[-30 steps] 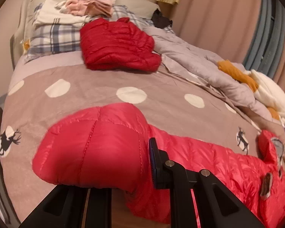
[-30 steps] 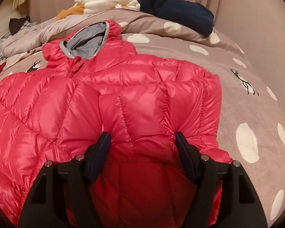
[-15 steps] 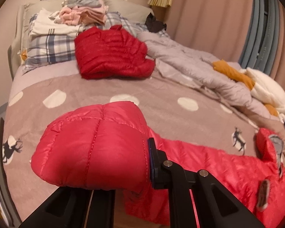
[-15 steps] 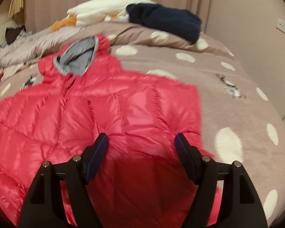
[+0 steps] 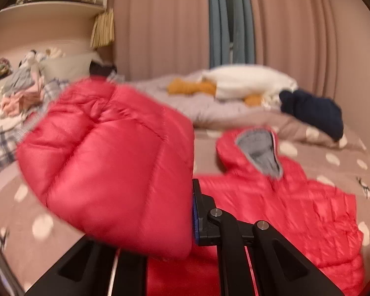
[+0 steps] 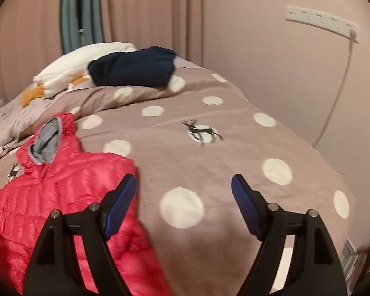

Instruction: Fold large clothes

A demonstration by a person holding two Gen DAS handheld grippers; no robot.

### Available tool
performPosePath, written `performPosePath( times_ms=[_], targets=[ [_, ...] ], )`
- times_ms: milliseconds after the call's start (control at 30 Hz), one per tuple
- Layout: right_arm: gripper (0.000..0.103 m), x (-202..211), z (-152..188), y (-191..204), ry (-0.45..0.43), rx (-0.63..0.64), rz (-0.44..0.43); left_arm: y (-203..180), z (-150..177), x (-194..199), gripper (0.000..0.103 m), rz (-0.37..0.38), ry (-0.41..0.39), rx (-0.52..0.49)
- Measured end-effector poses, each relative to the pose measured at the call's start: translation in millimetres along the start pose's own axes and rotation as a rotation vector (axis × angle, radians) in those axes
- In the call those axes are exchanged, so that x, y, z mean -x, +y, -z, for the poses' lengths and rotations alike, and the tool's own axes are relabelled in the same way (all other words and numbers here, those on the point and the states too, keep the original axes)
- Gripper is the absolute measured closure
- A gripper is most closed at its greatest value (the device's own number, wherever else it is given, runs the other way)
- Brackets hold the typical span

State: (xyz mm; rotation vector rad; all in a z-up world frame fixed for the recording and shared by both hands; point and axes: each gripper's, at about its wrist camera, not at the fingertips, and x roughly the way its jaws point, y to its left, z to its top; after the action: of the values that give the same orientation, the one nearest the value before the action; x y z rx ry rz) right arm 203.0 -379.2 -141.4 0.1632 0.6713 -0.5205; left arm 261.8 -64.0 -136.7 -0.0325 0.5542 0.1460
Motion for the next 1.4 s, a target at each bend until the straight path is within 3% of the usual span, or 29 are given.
performPosePath(
  times_ms=[67, 133, 200, 233, 300, 400, 533, 767, 867, 967, 1067, 1167, 1233, 1267, 1333, 1367, 1400],
  targets=[
    [0.023, -2.4, 3.7, -2.5, 0.018, -0.002, 0.004, -12.2, 6.8, 0.0, 0.082, 0.010, 0.043, -0.017],
    [0.023, -3.5, 7.6, -3.6, 0.026, 0.012, 0.008, -20.0, 13.1, 6.3, 0.043, -0.012, 0.030, -0.023],
    [0.022, -5.6, 11.0, -3.5, 0.032, 0.018, 0.013, -29.5, 19.9, 19.7, 0.025, 0.051, -0.007, -0.049],
    [0.021, -7.3, 11.2, -3.5, 0.038, 0.014, 0.010, -36.2, 21.8, 25.8, 0.024, 0.100, -0.019, -0.082],
    [0.021, -10.4, 12.7, -2.3, 0.057, -0.005, -0.013, -42.2, 25.6, 40.5, 0.023, 0.160, -0.025, -0.119],
    [0.021, -10.3, 15.8, 3.7, 0.074, -0.011, -0.045, -37.4, 25.1, 53.3, 0.022, 0.163, -0.037, -0.106],
    [0.020, -2.5, 19.0, 17.2, 0.068, 0.014, -0.076, -23.3, 16.5, 52.5, 0.021, 0.104, -0.057, -0.070],
    [0.017, 12.9, 19.9, 62.4, 0.059, 0.067, -0.172, 28.1, 16.8, 38.8, 0.021, -0.093, -0.077, 0.074],
    [0.010, 22.3, 19.4, 100.7, 0.044, 0.131, -0.236, 54.8, 21.1, 17.9, 0.021, -0.130, -0.037, 0.158],
    [0.005, 22.2, 18.2, 144.8, 0.084, 0.167, -0.366, 77.8, 28.5, -1.7, 0.023, -0.141, 0.023, 0.223],
    [0.003, 9.1, 20.8, 189.0, 0.182, 0.178, -0.525, 91.7, 33.8, -7.7, 0.044, -0.169, 0.040, 0.249],
    [0.003, -16.7, 33.3, 223.7, 0.280, 0.179, -0.554, 101.6, 34.9, -17.3, 0.064, -0.160, 0.083, 0.243],
    [0.009, -35.3, 45.7, 236.2, 0.329, 0.191, -0.517, 105.6, 37.2, -24.9, 0.073, -0.153, 0.120, 0.233],
    [0.020, -41.0, 52.5, 238.0, 0.342, 0.188, -0.526, 106.9, 38.6, -27.4, 0.073, -0.166, 0.132, 0.232],
    [0.047, -42.6, 58.0, 234.4, 0.316, 0.169, -0.563, 109.5, 41.6, -28.7, 0.073, -0.177, 0.132, 0.241],
    [0.074, -40.0, 56.4, 231.1, 0.298, 0.159, -0.575, 110.1, 41.3, -28.5, 0.073, -0.174, 0.132, 0.239],
    [0.083, -36.1, 51.6, 226.4, 0.282, 0.145, -0.595, 110.4, 40.2, -27.6, 0.073, -0.172, 0.129, 0.238]
  ],
)
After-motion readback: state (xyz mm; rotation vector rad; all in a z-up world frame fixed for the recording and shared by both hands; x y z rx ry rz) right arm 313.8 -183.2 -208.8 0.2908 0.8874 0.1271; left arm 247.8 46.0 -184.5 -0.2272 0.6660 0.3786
